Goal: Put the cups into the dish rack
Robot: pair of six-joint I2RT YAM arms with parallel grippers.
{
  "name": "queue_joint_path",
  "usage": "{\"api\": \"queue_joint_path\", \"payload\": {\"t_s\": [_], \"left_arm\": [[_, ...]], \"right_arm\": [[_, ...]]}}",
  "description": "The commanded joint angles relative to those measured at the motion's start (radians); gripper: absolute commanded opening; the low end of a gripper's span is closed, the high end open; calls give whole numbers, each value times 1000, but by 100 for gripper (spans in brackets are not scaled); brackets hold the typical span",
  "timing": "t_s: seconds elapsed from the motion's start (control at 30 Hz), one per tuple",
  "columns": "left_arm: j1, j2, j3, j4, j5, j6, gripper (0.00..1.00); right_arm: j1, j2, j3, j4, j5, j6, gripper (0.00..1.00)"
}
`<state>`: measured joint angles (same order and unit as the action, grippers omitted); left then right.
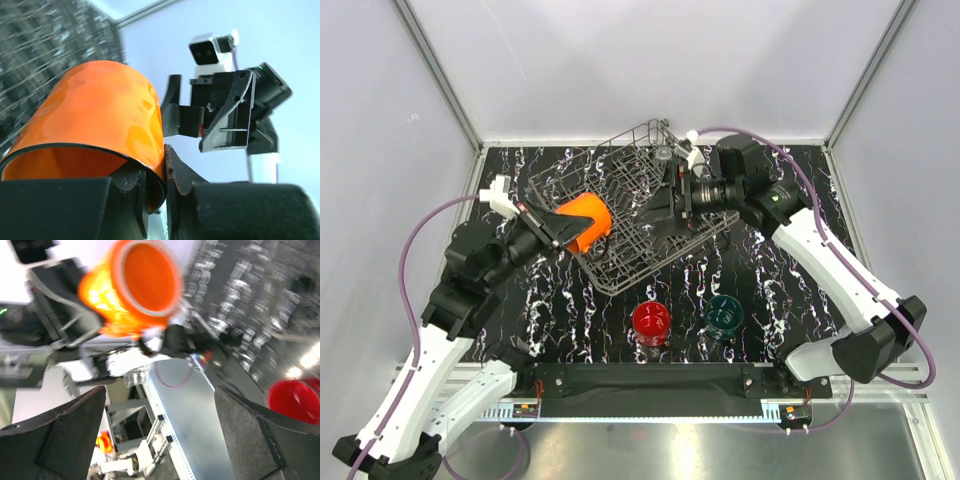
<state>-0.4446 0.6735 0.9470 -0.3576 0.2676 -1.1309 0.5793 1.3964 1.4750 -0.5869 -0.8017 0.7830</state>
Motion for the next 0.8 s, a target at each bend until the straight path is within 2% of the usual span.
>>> {"api": "queue_joint_path", "payload": {"t_s": [0.0, 0.1, 0.23, 0.33, 0.67, 0.77], "left_arm": [[4, 8, 107, 311, 77, 28, 0], [4, 28, 128, 393, 99, 4, 0], [4, 54, 92, 587, 137, -137, 0], [4, 78, 75, 649, 156, -237, 0], [3, 101, 58, 710, 203, -305, 0], [1, 109, 58, 710, 226, -305, 0]], "right_arm": [[34, 19, 110, 93, -116, 30, 96], [57, 36, 119, 157, -142, 59, 93], [88, 44, 116, 280, -175, 98, 90], [108, 44, 126, 320, -180, 87, 88], [136, 81, 140, 383, -176, 105, 72], [140, 92, 143, 415, -169, 125, 60]]}}
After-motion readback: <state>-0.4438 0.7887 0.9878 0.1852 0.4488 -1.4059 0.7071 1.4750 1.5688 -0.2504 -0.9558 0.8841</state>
